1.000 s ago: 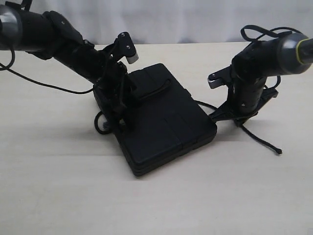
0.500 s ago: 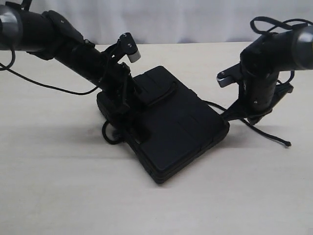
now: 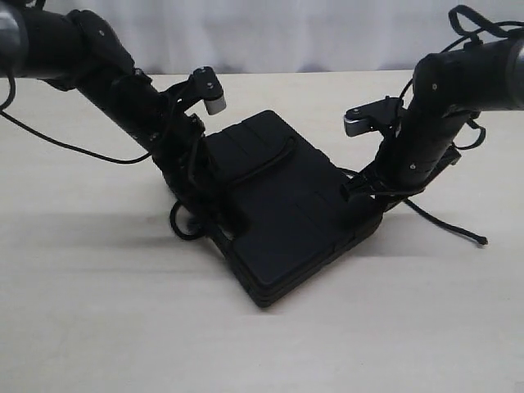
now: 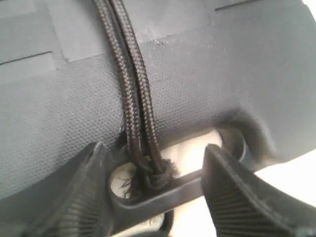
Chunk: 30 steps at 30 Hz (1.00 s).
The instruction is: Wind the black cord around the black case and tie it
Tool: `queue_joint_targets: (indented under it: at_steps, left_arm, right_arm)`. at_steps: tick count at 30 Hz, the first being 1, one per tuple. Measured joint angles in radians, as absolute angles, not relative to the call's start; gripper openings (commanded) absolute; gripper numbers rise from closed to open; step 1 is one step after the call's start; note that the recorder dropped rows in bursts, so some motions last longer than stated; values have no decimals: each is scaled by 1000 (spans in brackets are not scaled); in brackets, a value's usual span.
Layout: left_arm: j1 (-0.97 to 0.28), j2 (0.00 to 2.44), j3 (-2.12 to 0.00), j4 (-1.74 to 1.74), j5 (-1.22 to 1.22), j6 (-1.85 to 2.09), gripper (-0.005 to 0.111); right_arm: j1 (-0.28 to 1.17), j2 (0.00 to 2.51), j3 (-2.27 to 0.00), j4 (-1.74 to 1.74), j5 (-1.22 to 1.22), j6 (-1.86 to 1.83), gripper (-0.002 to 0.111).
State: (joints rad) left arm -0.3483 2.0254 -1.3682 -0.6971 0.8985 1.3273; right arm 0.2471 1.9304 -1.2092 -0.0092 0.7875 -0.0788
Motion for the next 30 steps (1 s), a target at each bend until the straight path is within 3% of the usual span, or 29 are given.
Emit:
queue_joint_targets:
  at_steps: [16, 30]
  left_arm:
    - [-348, 1972, -1368, -661, 906, 1311, 54]
    - [-348, 2010, -1368, -586, 749, 1546, 54]
  right_arm:
    - [247, 1930, -1209, 652, 975, -659, 4]
    - [247, 1728, -1236, 278, 911, -305, 4]
